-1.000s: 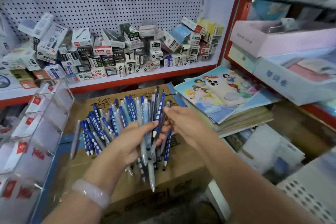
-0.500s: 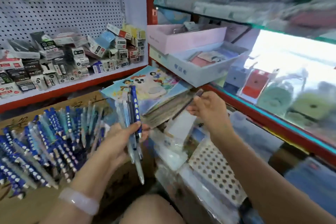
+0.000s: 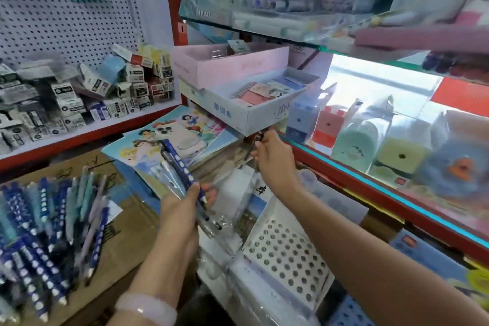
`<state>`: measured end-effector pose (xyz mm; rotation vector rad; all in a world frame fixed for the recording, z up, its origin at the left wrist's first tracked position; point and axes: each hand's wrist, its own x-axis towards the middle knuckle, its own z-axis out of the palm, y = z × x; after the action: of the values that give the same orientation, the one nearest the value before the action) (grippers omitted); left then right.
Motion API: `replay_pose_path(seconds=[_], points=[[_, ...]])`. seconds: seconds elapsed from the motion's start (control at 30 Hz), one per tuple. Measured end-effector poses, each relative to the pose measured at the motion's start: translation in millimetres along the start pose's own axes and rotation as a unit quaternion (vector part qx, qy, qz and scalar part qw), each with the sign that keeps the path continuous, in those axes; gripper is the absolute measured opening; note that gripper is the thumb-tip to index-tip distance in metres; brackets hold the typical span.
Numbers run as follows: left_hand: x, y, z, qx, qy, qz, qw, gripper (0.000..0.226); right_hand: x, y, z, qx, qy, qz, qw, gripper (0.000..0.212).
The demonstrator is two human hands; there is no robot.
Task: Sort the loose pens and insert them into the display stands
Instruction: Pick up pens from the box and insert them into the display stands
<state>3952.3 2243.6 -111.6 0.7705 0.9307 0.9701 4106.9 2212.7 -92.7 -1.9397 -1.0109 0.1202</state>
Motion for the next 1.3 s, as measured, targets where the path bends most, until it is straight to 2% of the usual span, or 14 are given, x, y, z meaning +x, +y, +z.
replay_pose_path(seconds=[0.07,0.13,0.27,0.33,0.47,0.6,0.67,0.83,1.07,1.17,1.3], points=[[8,1,-13,0.07,0.004,0.028,0.997,0.019,11,5,15,-0.03,-0.009,0.016,0.999,0.012],[15,3,-24,0.095,-0.006,0.046,0.994,0.022,20,11,29,-0.063,-0.029,0.023,0.997,0.013],[29,7,-35,0.075,-0.002,0.04,0.996,0.018,30,18,47,-0.115,-0.066,0.018,0.991,0.007],[35,11,-34,0.075,-0.003,0.039,0.996,0.012,35,23,54,-0.12,-0.061,0.019,0.991,0.01],[42,14,-26,0.061,-0.007,0.032,0.998,0.013,46,26,68,-0.151,-0.091,0.024,0.984,0.012],[43,13,-16,0.081,-0.015,0.037,0.996,0.015,61,18,78,-0.263,-0.139,0.021,0.954,0.021],[43,13,-13,0.084,-0.016,0.039,0.996,0.013,66,17,81,-0.289,-0.146,0.05,0.945,0.024],[40,17,-15,0.072,-0.019,0.036,0.997,0.011,63,16,84,-0.314,-0.159,0.068,0.933,0.027],[32,16,-22,0.065,-0.022,0.029,0.997,0.01,53,11,92,-0.282,-0.212,-0.01,0.936,0.023],[30,17,-26,0.071,-0.025,0.032,0.997,0.01,46,7,98,-0.292,-0.199,-0.024,0.935,0.024],[26,17,-31,0.081,-0.038,0.033,0.995,0.016,49,5,94,-0.265,-0.176,0.02,0.948,0.024]])
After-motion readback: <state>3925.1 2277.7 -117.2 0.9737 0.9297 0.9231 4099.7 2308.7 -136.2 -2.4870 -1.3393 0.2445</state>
